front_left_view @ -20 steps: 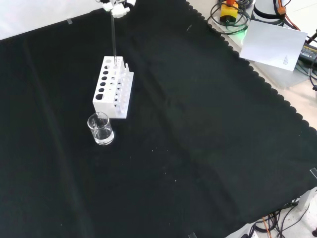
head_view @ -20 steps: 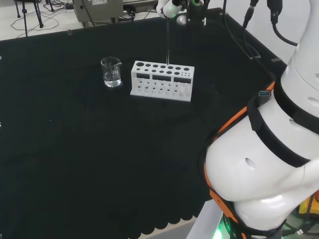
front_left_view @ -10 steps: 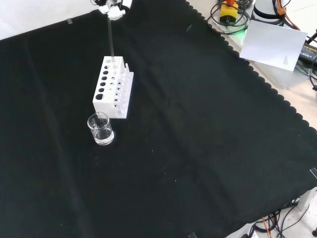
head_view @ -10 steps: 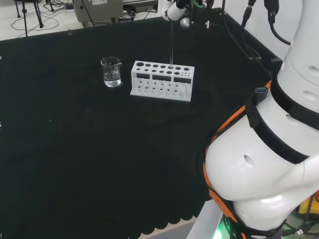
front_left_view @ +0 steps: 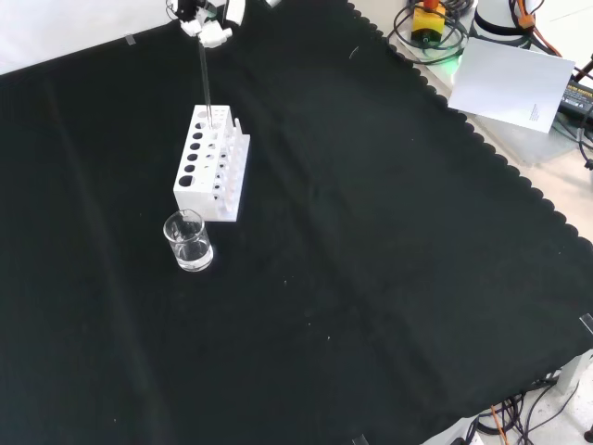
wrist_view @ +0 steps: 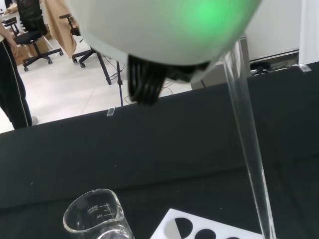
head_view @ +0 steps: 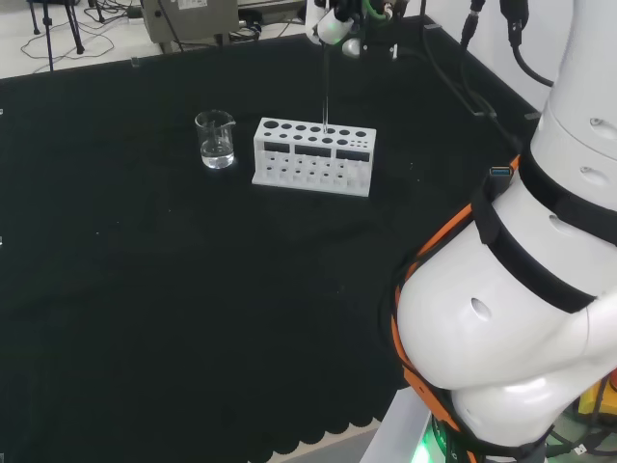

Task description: Put the glass rod back on the white test tube rack.

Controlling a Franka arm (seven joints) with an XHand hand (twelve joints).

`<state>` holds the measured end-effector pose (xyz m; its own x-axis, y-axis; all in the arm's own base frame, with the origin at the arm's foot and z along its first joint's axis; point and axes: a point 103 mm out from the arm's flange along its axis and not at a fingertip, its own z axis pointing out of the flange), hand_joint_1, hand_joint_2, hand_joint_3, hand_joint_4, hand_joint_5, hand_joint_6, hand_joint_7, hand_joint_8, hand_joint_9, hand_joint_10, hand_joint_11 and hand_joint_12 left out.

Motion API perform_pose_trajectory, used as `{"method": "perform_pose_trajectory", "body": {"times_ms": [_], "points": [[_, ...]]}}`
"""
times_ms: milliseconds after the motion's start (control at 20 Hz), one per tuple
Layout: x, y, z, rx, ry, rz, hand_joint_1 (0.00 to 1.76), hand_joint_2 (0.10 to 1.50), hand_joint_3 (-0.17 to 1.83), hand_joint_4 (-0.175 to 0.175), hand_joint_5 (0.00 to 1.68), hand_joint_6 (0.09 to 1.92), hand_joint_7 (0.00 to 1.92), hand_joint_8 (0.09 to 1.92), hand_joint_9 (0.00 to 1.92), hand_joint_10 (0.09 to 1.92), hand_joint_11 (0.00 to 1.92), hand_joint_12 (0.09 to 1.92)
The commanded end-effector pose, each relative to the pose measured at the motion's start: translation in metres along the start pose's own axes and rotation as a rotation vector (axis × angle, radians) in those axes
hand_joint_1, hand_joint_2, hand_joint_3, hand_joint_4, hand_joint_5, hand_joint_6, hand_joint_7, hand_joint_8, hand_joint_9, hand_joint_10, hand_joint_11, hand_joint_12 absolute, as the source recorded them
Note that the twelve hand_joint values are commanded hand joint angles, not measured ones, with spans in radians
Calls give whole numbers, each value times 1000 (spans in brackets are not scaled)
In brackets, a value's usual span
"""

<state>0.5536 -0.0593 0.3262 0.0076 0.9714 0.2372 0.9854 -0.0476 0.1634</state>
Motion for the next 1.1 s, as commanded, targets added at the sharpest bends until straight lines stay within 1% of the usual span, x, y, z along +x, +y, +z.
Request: {"method": "perform_pose_trajectory", "body": {"times_ms": [50,550,750,1100], "points": [[1,0,3,6,2,-4,1231,393,1051,-175,1408,633,1644,816,1902,702,1497,1098],[-6,-3,2,2,1,8,1231,394,1050,-175,1408,633,1644,817,1903,701,1497,1098],[-14,-7,5,13,-3,14,1231,394,1050,-175,1408,633,1644,817,1903,701,1497,1098],[-12,-4,10,21,-3,23,1231,394,1050,-175,1408,633,1644,817,1903,701,1496,1098]]}}
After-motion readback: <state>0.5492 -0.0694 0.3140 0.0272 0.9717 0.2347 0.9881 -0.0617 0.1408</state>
